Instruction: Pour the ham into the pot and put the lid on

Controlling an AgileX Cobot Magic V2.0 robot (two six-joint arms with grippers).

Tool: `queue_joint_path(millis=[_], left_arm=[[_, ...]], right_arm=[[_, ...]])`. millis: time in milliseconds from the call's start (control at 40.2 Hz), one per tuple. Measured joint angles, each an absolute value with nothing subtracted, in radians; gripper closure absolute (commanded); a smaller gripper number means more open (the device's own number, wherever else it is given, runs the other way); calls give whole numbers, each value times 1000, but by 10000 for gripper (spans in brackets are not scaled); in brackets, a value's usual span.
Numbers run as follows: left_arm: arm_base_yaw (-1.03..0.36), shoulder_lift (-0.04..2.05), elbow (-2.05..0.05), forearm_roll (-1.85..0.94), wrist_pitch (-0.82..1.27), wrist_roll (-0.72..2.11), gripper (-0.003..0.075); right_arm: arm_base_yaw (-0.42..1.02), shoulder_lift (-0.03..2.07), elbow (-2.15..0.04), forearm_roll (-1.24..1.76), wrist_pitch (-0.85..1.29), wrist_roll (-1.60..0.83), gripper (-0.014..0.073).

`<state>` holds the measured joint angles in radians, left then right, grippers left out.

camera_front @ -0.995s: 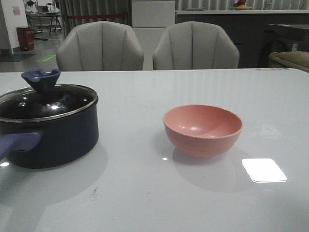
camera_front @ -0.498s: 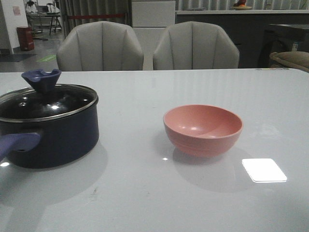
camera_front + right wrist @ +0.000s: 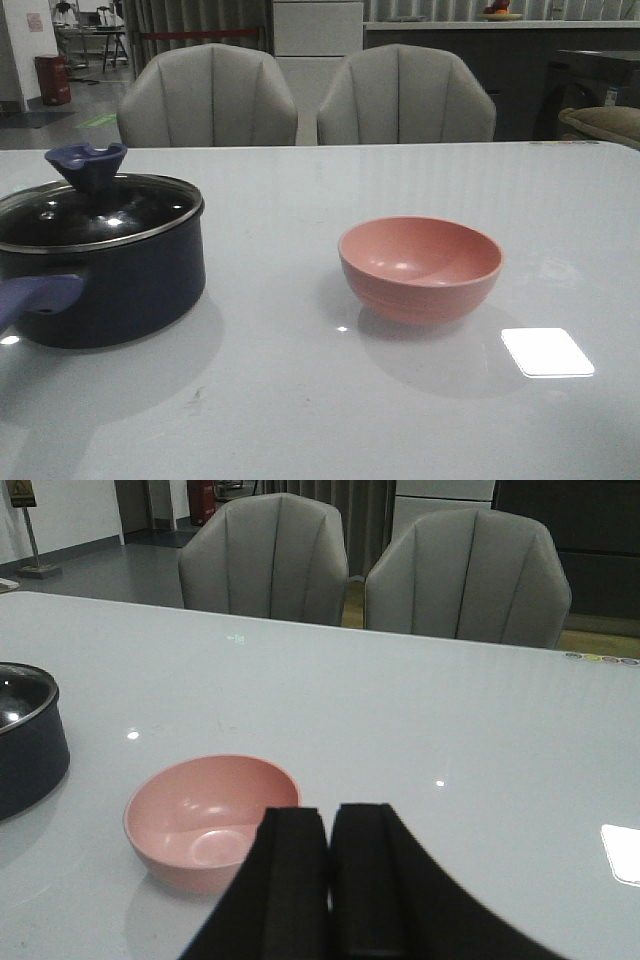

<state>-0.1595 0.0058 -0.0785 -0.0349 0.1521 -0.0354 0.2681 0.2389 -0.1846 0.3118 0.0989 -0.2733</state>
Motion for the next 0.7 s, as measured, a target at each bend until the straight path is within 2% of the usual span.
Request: queue_joint_path(millis=[224,423,697], left_arm=[[44,-5,5,-33,59,-35,599],[54,-4,5,-33,48,-35,599],[-15,-4,5,-33,42,-35,599]], right_arm=[[268,239,-185,312,99,-273,444],[268,239,-185,312,99,-273,444],[268,239,-185,312,99,-273,444]])
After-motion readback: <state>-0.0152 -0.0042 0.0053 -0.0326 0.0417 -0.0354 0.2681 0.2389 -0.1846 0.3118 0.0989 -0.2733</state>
